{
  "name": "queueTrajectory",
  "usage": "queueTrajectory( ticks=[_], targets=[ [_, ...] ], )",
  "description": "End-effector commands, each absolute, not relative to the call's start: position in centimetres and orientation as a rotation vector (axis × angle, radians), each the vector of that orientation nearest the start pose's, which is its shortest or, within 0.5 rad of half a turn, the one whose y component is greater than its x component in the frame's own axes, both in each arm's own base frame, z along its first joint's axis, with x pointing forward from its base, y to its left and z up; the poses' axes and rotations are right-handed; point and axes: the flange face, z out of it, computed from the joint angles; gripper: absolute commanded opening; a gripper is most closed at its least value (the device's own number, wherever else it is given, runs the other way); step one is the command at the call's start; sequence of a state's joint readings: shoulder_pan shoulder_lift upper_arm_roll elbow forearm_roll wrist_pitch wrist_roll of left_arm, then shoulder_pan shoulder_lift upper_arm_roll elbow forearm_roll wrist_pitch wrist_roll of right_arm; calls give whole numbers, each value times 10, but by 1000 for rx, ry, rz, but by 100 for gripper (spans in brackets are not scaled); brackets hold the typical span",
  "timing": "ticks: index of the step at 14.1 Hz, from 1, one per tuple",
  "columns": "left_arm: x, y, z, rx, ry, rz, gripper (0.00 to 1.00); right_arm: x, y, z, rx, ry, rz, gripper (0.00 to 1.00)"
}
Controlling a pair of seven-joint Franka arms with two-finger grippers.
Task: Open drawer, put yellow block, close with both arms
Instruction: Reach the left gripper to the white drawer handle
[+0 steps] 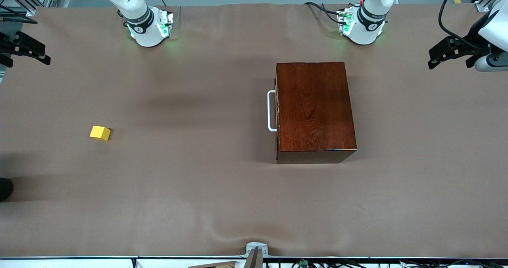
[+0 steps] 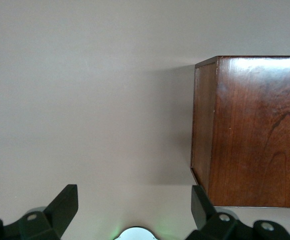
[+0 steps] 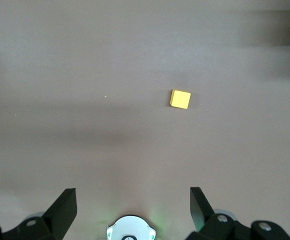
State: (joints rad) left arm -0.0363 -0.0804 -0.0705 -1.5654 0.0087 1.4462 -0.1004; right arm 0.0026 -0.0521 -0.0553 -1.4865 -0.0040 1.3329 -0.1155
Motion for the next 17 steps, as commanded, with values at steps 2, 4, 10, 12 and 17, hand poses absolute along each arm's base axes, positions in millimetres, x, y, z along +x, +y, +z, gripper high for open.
queueTrajectory(
  ticks=[2,4,10,12,17],
  targets=[
    [519,-59,664,-3101,27,56,100,510,-28,676,-3119,-110,144,100],
    [519,-79,663,-3104,78,58,100,510,-28,675,-3119,-108,149,100],
    [534,-256,609,-3112,109,162,100,510,-29,675,-3120,-107,152,100],
    [537,-322,580,-3107,58,182,100,509,-29,675,-3118,-105,156,100],
    [530,-457,491,-3073,-80,64,100,509,-31,675,-3118,-98,156,100]
  ],
)
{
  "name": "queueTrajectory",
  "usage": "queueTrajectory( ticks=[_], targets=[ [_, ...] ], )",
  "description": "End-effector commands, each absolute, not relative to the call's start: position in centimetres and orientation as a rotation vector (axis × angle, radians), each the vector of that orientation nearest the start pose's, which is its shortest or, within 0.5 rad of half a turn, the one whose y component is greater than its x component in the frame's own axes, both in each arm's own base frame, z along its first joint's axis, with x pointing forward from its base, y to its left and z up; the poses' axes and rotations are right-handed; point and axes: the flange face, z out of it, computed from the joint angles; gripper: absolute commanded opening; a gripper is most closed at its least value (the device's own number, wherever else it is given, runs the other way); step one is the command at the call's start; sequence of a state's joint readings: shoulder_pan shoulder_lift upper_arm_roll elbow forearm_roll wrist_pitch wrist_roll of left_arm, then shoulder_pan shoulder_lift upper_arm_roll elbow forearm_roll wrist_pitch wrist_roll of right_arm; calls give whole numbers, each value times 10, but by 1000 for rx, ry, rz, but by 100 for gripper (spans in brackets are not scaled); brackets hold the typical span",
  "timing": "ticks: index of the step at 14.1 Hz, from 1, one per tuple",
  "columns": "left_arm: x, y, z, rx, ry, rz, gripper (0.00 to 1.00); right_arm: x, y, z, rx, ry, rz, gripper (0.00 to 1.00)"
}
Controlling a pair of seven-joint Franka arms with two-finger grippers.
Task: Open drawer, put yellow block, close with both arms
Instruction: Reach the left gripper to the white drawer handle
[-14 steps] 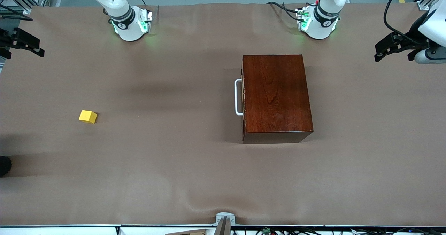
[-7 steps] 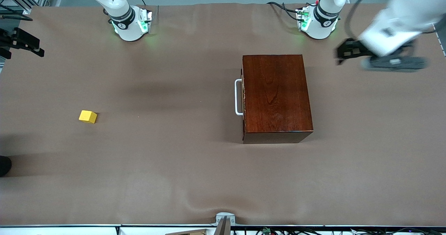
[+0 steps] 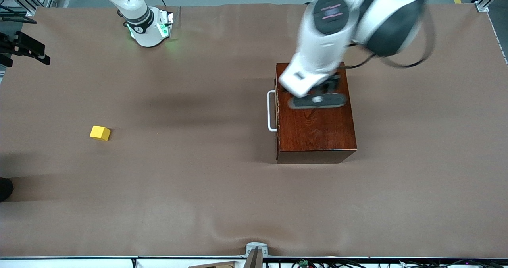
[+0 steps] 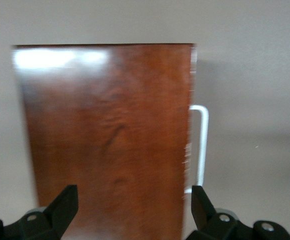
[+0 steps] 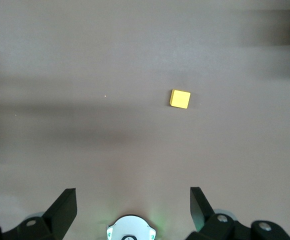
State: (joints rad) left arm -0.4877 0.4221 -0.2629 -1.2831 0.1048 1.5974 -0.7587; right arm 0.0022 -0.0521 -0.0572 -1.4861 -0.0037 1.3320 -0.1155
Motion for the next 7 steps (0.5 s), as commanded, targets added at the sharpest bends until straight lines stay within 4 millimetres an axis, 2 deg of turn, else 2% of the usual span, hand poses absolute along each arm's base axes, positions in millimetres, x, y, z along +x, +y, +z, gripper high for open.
queueTrajectory(
  ticks=[1,5,7],
  targets=[
    [524,-481,476,-3073,-81,53,100,509,-31,675,-3118,-98,156,100],
    [501,-542,415,-2989,-47,-69,100,509,-32,674,-3117,-96,161,100],
    [491,-557,384,-2948,-16,-82,100,509,-32,675,-3118,-96,156,100]
  ],
)
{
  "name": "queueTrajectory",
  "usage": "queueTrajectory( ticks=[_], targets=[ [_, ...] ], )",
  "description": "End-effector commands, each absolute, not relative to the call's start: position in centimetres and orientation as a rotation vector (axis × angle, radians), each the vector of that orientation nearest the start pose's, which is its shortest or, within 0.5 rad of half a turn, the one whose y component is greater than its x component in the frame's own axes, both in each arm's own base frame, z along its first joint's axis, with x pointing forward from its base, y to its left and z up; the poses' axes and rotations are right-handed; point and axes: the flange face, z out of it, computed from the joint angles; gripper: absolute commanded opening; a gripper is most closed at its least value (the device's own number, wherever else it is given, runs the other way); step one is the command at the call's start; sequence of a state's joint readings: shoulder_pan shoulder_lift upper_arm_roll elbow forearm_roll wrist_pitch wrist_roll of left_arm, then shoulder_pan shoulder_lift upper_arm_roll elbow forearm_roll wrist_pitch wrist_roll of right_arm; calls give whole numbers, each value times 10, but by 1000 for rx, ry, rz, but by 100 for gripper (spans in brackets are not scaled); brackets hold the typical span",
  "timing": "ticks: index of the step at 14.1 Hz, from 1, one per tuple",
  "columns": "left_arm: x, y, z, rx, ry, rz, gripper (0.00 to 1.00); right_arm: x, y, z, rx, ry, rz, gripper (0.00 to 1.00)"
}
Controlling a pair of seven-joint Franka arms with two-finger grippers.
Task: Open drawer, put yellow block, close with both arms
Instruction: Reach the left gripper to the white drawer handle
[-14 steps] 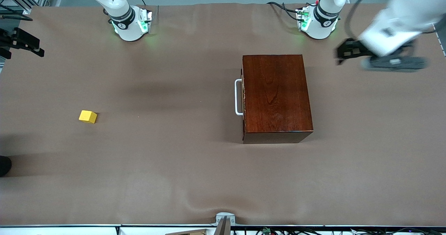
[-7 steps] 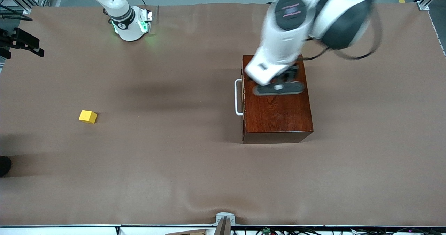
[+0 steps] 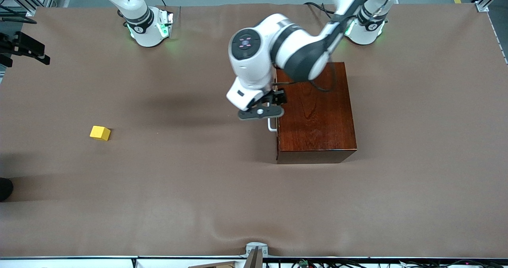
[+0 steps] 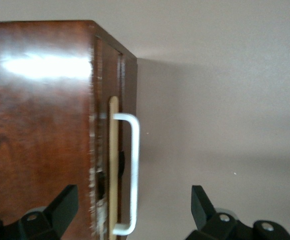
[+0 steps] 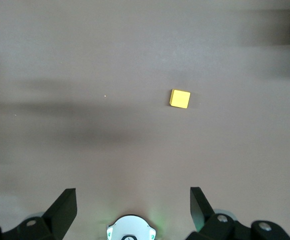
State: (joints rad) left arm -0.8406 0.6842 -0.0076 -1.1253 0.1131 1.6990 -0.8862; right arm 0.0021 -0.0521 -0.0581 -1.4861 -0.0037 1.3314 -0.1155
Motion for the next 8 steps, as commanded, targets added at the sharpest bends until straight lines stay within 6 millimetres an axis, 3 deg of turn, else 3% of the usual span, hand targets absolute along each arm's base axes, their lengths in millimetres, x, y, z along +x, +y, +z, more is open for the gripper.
queueTrajectory(
  ticks=[1,3,8],
  targets=[
    [488,-562,370,-2933,-9,-68,100,509,-31,674,-3117,-98,161,100],
    [481,-570,342,-2905,-6,-47,100,509,-31,675,-3118,-100,159,100],
    [477,-571,315,-2866,10,-24,100,509,-29,675,-3118,-103,156,100]
  ],
)
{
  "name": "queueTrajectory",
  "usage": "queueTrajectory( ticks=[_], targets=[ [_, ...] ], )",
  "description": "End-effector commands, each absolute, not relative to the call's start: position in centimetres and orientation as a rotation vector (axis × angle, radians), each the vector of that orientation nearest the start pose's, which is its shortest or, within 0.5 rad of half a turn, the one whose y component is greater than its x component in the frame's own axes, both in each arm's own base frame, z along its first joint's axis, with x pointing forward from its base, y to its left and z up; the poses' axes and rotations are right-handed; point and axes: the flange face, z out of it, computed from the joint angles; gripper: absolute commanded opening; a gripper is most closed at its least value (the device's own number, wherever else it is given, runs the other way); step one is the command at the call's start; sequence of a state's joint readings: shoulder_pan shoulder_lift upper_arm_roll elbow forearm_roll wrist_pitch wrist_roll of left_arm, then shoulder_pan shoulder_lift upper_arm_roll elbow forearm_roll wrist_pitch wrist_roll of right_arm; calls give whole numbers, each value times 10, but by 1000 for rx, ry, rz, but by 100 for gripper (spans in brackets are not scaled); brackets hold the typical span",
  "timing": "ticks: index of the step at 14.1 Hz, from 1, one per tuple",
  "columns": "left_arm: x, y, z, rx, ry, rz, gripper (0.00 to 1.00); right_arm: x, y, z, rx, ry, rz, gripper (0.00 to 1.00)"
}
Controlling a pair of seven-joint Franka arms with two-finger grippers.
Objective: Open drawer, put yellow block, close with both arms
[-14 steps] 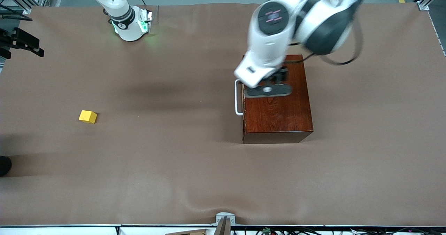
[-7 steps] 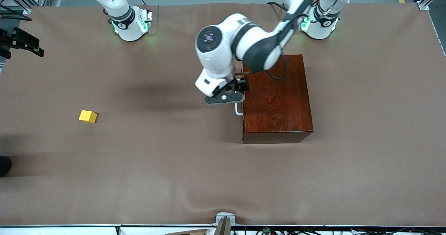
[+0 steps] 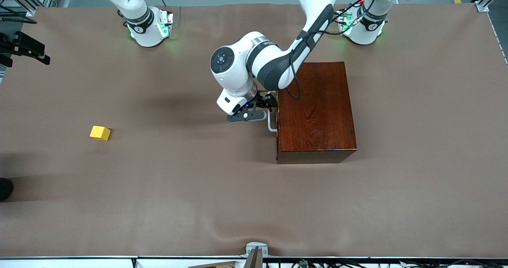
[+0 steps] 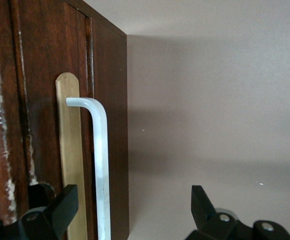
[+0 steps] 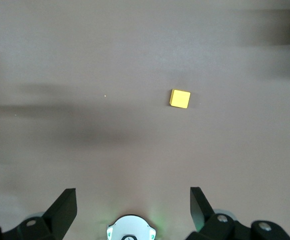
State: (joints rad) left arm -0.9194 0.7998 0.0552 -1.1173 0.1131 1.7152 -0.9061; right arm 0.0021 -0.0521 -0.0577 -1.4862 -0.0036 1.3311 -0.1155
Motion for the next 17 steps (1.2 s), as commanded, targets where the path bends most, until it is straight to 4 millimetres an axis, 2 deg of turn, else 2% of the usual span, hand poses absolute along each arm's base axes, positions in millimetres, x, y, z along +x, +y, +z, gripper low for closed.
queueTrajectory(
  ticks=[1,5,11,15,17],
  targets=[
    [476,-572,313,-2864,14,-27,100,509,-29,675,-3118,-103,156,100],
    [474,-574,300,-2856,19,-18,100,509,-29,675,-3118,-103,159,100],
    [471,-576,292,-2848,26,-5,100,509,-29,675,-3118,-103,159,100],
    [465,-586,289,-2872,48,-31,100,509,-28,676,-3118,-105,154,100],
    [464,-593,290,-2906,-3,-65,100,510,-28,675,-3118,-107,154,100]
  ],
)
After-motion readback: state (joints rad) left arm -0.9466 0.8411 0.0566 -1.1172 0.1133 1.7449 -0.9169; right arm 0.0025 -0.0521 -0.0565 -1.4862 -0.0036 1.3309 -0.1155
